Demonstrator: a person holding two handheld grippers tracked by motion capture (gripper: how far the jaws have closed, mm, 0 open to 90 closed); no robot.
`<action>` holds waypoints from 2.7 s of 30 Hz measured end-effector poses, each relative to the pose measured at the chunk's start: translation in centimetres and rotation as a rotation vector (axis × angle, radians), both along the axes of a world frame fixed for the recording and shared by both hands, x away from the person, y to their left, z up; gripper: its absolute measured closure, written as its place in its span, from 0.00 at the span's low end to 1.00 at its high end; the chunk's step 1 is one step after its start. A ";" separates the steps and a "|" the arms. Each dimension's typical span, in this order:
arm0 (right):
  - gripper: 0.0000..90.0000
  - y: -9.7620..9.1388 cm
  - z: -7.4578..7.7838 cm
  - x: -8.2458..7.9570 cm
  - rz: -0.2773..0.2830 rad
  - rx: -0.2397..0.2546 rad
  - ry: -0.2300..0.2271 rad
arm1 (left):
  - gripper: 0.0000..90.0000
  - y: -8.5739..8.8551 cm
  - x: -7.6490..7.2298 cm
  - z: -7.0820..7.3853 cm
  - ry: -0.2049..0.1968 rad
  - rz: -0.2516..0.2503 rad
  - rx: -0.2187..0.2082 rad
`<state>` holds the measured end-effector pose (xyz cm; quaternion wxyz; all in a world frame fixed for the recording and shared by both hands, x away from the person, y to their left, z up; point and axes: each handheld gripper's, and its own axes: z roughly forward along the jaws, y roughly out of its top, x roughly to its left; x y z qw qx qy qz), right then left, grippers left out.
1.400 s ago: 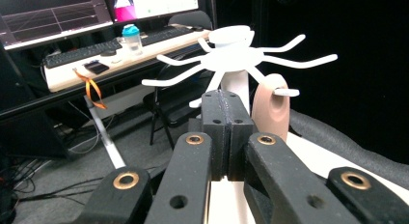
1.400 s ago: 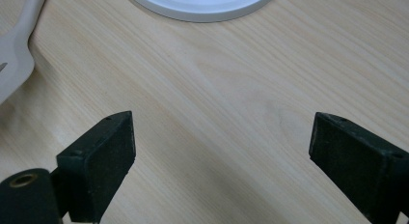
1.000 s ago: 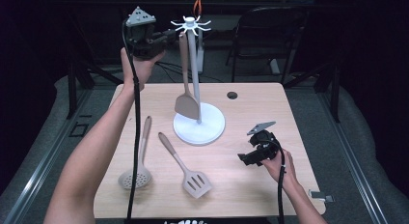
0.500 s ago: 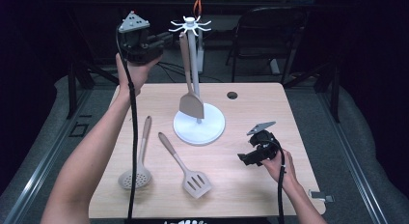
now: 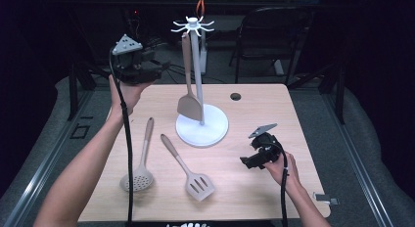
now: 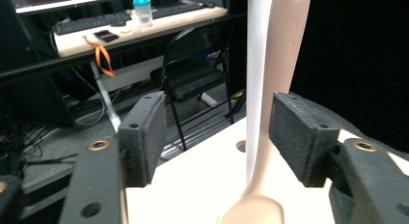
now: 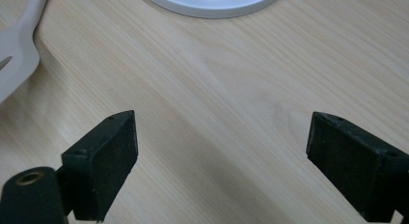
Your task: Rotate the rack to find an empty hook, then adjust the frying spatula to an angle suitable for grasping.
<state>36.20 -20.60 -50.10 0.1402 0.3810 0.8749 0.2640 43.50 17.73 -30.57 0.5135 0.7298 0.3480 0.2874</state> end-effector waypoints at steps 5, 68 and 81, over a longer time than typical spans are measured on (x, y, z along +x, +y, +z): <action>0.12 0.2 -0.2 0.0 0.008 -0.005 -0.001 | 0.29 0.6 -0.6 -1.9 0.023 0.017 0.025; 0.84 5.9 -0.9 -2.5 0.196 0.050 0.057 | 0.00 3.5 -5.8 -19.7 0.405 0.083 0.095; 1.00 12.2 -1.3 -5.6 0.372 0.097 0.102 | 0.02 2.6 -6.1 -20.4 0.410 0.113 0.065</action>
